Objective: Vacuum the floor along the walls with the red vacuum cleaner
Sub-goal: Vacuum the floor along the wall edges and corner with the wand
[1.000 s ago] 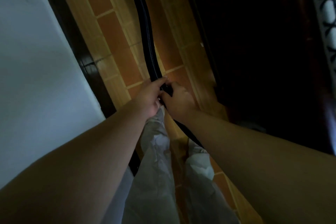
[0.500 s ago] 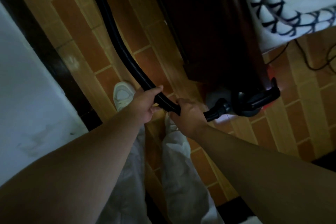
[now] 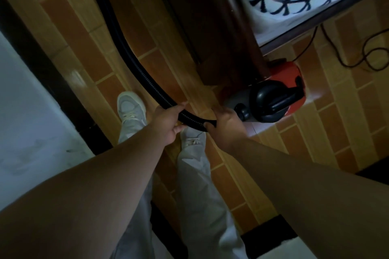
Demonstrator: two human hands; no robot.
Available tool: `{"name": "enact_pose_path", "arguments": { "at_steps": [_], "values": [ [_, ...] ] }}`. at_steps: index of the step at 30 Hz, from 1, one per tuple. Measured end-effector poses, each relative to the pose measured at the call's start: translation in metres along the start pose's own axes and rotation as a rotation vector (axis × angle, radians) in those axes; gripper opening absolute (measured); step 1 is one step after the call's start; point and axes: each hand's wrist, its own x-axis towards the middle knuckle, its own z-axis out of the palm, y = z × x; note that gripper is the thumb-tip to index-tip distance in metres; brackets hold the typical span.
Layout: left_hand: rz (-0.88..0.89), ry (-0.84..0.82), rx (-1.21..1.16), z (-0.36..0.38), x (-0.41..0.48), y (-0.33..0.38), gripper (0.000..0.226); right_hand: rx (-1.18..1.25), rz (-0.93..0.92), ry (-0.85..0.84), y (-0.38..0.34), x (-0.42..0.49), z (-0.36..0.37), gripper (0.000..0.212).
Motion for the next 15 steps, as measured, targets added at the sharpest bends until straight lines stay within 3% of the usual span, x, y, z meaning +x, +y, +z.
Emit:
{"name": "enact_pose_path", "arguments": {
  "at_steps": [4, 10, 15],
  "values": [
    [0.0, 0.02, -0.014, 0.006, 0.002, -0.006, 0.018, -0.132, -0.058, 0.054, 0.025, 0.0, -0.016, 0.025],
    [-0.005, 0.043, -0.022, 0.01, 0.01, -0.011, 0.046, -0.559, -0.17, 0.118, 0.072, 0.007, -0.051, 0.027],
    [-0.032, 0.053, -0.008, 0.007, 0.013, -0.013, 0.04, -0.794, 0.002, 0.065, 0.107, 0.015, -0.074, 0.042]
  ]
}}
